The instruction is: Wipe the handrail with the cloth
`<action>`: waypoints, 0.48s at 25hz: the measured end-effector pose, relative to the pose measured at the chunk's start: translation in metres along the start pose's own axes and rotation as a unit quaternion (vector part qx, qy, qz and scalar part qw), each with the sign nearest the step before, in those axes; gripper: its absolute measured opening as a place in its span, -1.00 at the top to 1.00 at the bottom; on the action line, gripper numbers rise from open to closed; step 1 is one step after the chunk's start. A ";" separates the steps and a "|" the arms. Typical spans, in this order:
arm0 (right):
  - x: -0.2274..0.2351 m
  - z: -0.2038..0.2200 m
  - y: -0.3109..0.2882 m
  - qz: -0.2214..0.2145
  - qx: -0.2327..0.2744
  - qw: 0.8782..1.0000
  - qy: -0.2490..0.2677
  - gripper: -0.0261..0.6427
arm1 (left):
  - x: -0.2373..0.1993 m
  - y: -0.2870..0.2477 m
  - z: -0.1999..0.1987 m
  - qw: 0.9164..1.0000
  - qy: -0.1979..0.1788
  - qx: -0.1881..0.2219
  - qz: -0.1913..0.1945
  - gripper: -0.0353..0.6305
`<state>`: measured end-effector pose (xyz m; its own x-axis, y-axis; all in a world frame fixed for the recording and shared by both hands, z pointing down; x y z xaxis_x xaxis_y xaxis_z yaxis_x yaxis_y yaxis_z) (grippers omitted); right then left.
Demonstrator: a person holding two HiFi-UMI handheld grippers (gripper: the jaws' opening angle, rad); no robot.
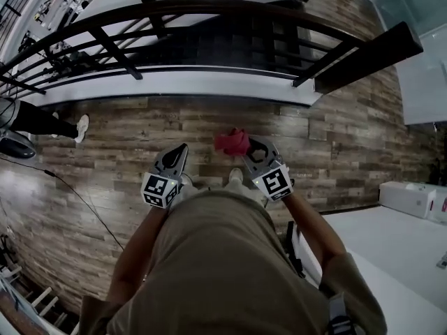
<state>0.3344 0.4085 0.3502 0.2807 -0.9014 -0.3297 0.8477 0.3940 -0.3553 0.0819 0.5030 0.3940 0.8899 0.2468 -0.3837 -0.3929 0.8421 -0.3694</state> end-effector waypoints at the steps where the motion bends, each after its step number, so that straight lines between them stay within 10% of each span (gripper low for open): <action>1: -0.003 -0.003 -0.006 -0.010 -0.004 1.000 0.008 0.66 | -0.007 0.001 -0.002 1.000 -0.003 0.002 0.002 0.85; 12: -0.002 -0.024 -0.049 -0.066 -0.015 0.996 0.064 0.66 | -0.025 0.001 -0.010 1.000 -0.020 0.007 0.021 0.85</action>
<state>0.2818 0.3952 0.3476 0.1070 -0.9158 -0.3871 0.8589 0.2813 -0.4281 0.0572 0.4931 0.3946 0.8810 0.3017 -0.3645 -0.4280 0.8367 -0.3417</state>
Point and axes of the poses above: the fingertips, and each gripper's own axes: y backward along the fingers, x to its right, z out of its underside, the point moved 9 cm from there along y, backward along the fingers, and after that the axes turned 12 degrees about y, right-handed, at the moved point
